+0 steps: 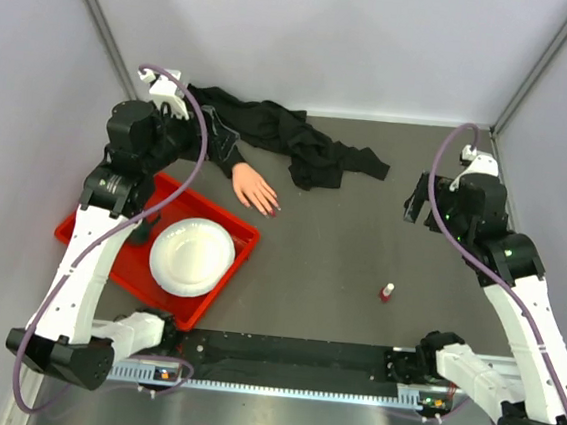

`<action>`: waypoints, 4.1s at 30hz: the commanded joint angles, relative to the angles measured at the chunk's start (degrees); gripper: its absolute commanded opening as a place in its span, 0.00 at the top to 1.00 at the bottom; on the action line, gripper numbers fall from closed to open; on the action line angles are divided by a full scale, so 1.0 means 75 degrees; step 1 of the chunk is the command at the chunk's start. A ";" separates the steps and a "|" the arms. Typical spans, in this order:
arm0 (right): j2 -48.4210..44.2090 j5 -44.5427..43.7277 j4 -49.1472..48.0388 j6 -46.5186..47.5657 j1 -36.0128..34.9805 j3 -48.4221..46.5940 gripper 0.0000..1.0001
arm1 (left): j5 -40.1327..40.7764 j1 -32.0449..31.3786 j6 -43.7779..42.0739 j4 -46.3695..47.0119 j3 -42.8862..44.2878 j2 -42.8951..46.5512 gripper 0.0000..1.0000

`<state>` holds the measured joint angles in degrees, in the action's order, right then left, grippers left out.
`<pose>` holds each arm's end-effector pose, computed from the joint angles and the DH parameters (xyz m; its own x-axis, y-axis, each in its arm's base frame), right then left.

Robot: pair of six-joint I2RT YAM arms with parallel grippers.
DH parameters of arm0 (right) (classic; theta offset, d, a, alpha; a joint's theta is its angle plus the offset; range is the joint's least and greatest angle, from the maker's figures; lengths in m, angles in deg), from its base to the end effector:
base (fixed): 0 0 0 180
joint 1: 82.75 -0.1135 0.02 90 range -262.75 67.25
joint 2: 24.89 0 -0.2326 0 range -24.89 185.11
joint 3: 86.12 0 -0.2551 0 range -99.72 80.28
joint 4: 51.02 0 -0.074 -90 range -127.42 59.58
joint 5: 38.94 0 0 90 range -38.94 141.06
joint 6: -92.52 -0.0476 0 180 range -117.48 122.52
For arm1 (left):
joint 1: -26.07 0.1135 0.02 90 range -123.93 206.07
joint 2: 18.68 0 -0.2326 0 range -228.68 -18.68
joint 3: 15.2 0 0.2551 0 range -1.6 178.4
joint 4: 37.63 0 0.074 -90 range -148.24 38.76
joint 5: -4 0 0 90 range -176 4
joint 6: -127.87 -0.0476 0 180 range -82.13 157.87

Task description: Paint the nails

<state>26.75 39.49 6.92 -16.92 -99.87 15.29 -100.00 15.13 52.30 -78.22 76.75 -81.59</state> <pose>0.2001 0.0517 0.3494 -0.5053 0.1855 -0.8428 0.0468 0.9811 0.1879 0.2480 -0.0597 0.4203 -0.2943 -0.1894 -0.9368 0.3547 0.8885 -0.2911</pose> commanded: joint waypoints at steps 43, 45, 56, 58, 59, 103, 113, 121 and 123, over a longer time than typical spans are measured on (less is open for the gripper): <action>-0.0615 -0.2430 0.2959 -0.2470 0.1686 -0.0779 0.01 | 0.2743 -0.7411 0.0969 0.1255 0.0624 -0.5156 0.23; -0.0685 -0.2406 0.3006 -0.2412 0.1686 -0.0850 0.01 | 0.3225 -0.7704 0.1144 0.1114 0.0966 -0.5682 0.27; -0.1166 -0.2382 0.3018 -0.2142 0.1686 -0.0885 0.01 | 0.3964 -0.8350 0.1251 0.0902 0.2280 -0.7044 0.42; -0.1225 -0.2453 0.3018 -0.2060 0.1697 -0.0874 0.01 | 0.3952 -0.8385 0.1298 0.0926 0.2315 -0.7103 0.42; -0.1236 -0.2453 0.3018 -0.2037 0.1697 -0.0885 0.01 | 0.3976 -0.8420 0.1309 0.0903 0.2327 -0.7173 0.42; -0.0311 0.8514 -0.2663 0.0728 0.0739 0.1165 0.01 | -0.1620 -0.5573 -0.1778 -0.1734 0.0324 -0.1341 1.00; 0.0462 1.0695 -0.3615 0.1115 -0.1407 0.1026 0.06 | -0.3513 -0.5573 -0.3646 -0.1019 -0.0286 0.0256 1.00; 0.1024 1.1233 -0.3637 0.1467 -0.2192 0.0791 0.20 | -0.4132 -0.5479 -0.4935 -0.1617 0.0592 -0.0505 1.00; 0.1095 1.1363 -0.3627 0.1479 -0.2310 0.0674 0.25 | -0.4192 -0.5479 -0.5146 -0.1710 0.0744 -0.0634 1.00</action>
<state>34.27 119.99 -16.93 -8.35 -115.19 24.62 -127.15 -26.40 20.24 -90.37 78.63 -84.61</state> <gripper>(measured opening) 0.798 0.198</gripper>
